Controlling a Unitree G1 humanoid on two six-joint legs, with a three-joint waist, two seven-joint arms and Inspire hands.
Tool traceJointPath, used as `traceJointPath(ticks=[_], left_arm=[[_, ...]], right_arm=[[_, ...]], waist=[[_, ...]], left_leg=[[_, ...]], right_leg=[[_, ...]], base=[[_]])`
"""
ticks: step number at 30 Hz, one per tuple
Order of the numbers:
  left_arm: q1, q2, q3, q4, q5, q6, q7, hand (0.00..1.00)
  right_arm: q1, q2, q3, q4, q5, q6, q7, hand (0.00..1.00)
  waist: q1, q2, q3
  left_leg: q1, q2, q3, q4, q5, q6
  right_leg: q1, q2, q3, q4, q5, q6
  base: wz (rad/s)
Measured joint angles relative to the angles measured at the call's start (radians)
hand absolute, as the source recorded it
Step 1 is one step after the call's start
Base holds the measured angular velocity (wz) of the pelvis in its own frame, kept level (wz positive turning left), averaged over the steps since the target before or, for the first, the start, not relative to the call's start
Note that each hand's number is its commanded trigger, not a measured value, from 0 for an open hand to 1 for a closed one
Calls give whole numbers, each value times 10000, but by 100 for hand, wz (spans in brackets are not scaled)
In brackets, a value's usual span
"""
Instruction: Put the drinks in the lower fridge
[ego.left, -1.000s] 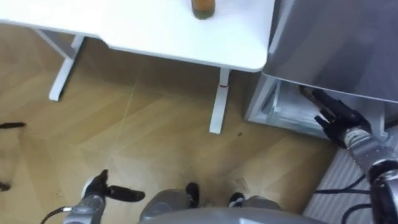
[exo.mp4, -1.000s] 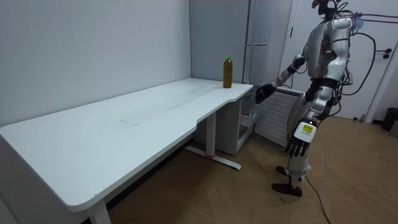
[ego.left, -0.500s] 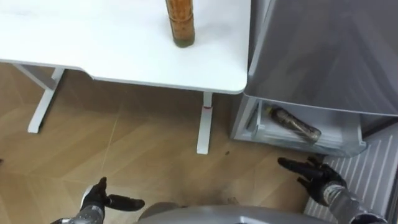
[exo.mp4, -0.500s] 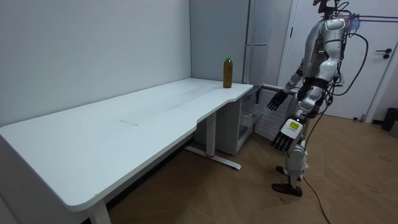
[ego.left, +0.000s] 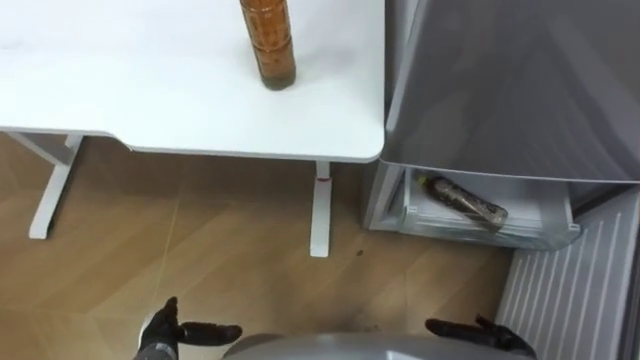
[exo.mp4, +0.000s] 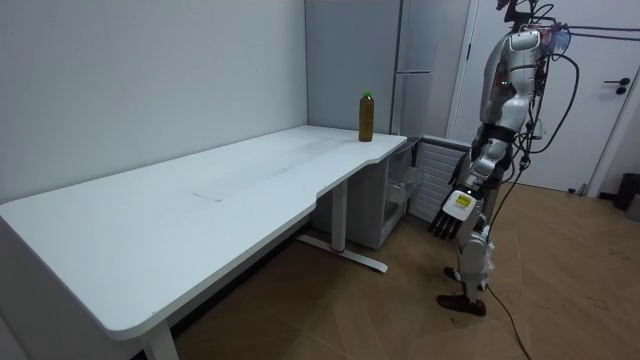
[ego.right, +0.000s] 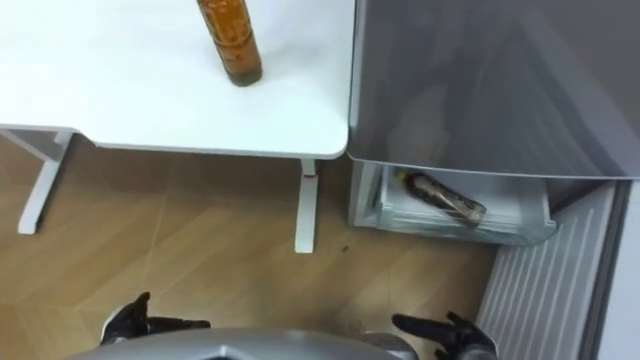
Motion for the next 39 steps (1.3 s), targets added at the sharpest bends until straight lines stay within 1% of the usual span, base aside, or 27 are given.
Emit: traceJointPath(ticks=[2, 3, 5, 7, 8, 10, 12, 13, 14, 15, 16, 17, 18, 19, 21, 23, 25, 28, 30, 31, 33, 36, 39], left_arm=[[6, -31, -2, 9, -45, 49, 4, 0], [19, -70, 36, -2, -237, 65, 32, 0], [61, -183, 312, -5, -371, 63, 124, 0], [19, -300, 862, -27, -408, 31, 274, 0], [-19, -304, 939, -29, -505, 1, 352, 0], [-149, -303, 1019, -212, -1065, -40, 709, 0], [-201, -326, 1298, -769, -1827, -102, 1110, 0], [-217, -328, 1420, -947, -1916, -107, 1208, 0], [-270, -328, 1692, -1331, -1955, -111, 1431, 0], [-282, -319, 1833, -1775, -1962, -141, 1739, 0], [-283, -320, 1875, -1975, -1956, -201, 1893, 0], [-305, -328, 1982, -2319, -1956, -335, 2186, 0], [-313, -339, 2120, -2797, -1955, -371, 2501, 0], [-311, -342, 2168, -3068, -1951, -401, 2654, 0], [-329, -337, 2188, -4023, -1930, -703, 3250, 0], [-410, -331, 2187, -4334, -1914, -968, 3573, 0], [-448, -331, 2185, -4819, -1922, -1077, 3915, 0], [-412, -335, 2186, -5394, -1867, -1102, 4095, 0], [-369, -334, 2175, -6356, -1741, -1108, 4282, 0], [-371, -333, 2160, -6588, -1684, -1128, 4338, 0], [-370, -333, 2140, -7380, -1339, -1287, 4404, 0], [-373, -330, 2135, -8035, -937, -1346, 4416, 0], [-387, -329, 2113, -8474, -935, -1347, 4410, 0]], right_arm=[[-15, 5, 21, -12, -254, -5, -35, 0], [-17, 26, 19, -14, -347, -22, -86, 0], [-16, 97, -9, -9, -502, -69, -204, 0], [-11, 146, -211, 13, -870, -138, -287, 0], [-9, 146, -212, 13, -928, -153, -331, 0], [-17, 146, -207, 32, -1040, -182, -475, 0], [-5, 150, -375, 48, -1311, -225, -604, 0], [-3, 151, -430, 61, -1386, -226, -652, 0], [-7, 150, -611, 118, -1600, -224, -679, 0], [13, 139, -750, 139, -1696, -223, -713, 0], [30, 134, -828, 139, -1724, -224, -740, 0], [54, 128, -958, 138, -1757, -224, -771, 0], [49, 129, -1120, 128, -1845, -231, -770, 0], [53, 131, -1192, 128, -1907, -237, -770, 0], [120, 128, -1198, 123, -2050, -239, -792, 0], [127, 129, -1198, 123, -2057, -272, -792, 0], [173, 172, -1190, 109, -2089, -432, -776, 0], [219, 206, -1281, 103, -2515, -549, -770, 0], [218, 261, -1386, 96, -2758, -562, -773, 0], [220, 263, -1385, 95, -2771, -562, -773, 0], [215, 264, -1378, 58, -2768, -606, -776, 0], [241, 259, -1368, 68, -2772, -670, -868, 0], [238, 257, -1361, 67, -2768, -670, -865, 0]], waist=[[34, 26, -2], [56, 51, 2], [44, 23, -2], [-7, 13, -12], [-7, 33, -6], [2, -9, -27], [0, 23, -14], [-4, 20, -19], [-2, 38, -6], [-8, 25, -4], [-7, 32, 3], [-18, 39, -4], [-21, 67, -24], [-22, 64, -23], [-9, 44, -44], [-18, 23, -77], [-19, 20, -80], [-17, 4, -78], [-35, -30, -74], [-43, -28, -73], [-56, -37, -81], [-76, -14, -91], [-101, 39, -83]], left_leg=[[31, 2, 88, -2, -27, 21], [105, 2, 131, -8, -36, 32], [200, 0, 168, -22, -53, 38], [303, 3, 151, 6, -101, 44], [306, 3, 144, 18, -106, 46], [312, 2, 161, 19, -111, 47], [357, -1, 148, -2, -111, 48], [382, -2, 142, -1, -112, 50], [427, -2, 142, -7, -114, 50], [496, -2, 144, -19, -114, 49], [532, -2, 157, -25, -114, 49], [541, -4, 162, -28, -116, 49], [541, 1, 159, -26, -134, 49], [538, 4, 159, -25, -139, 49], [511, 0, 143, -30, -141, 50], [540, -6, 144, -36, -142, 52], [569, -4, 144, -31, -141, 52], [629, -2, 141, -32, -145, 50], [588, 11, 70, -30, -172, 46], [570, 10, 49, -29, -173, 47], [518, -9, 24, -19, -184, 52], [539, -12, 26, -24, -185, 53], [538, -9, 25, -32, -184, 53]], right_leg=[[-2, 9, 71, 5, -4, 5], [21, 12, 123, 2, -1, 11], [124, 8, 154, 1, -3, 18], [204, -5, 116, 4, -11, 32], [209, -6, 117, 3, -12, 33], [211, -6, 133, 20, -13, 34], [326, 7, 208, 21, -13, 35], [346, 10, 221, 17, -14, 37], [371, 14, 238, 16, -14, 37], [411, 17, 249, 15, -14, 37], [409, 17, 258, 10, -14, 37], [404, 13, 265, 12, -15, 38], [374, 18, 268, 16, -16, 40], [358, 25, 282, 18, -16, 40], [361, 24, 281, 35, -17, 41], [431, 22, 284, 37, -16, 43], [449, 24, 290, 41, -11, 45], [425, 25, 306, 37, -10, 44], [409, 36, 271, 26, -10, 44], [415, 33, 260, 26, -10, 44], [434, 37, 284, 15, -11, 45], [422, 41, 312, 9, -10, 46], [430, 51, 333, 10, -10, 45]], base=[[-9], [-13], [-7], [0], [0], [0], [-5], [-5], [-3], [-4], [-4], [-4], [-4], [0], [0], [0], [0], [0], [2], [5], [0], [0], [-1]])
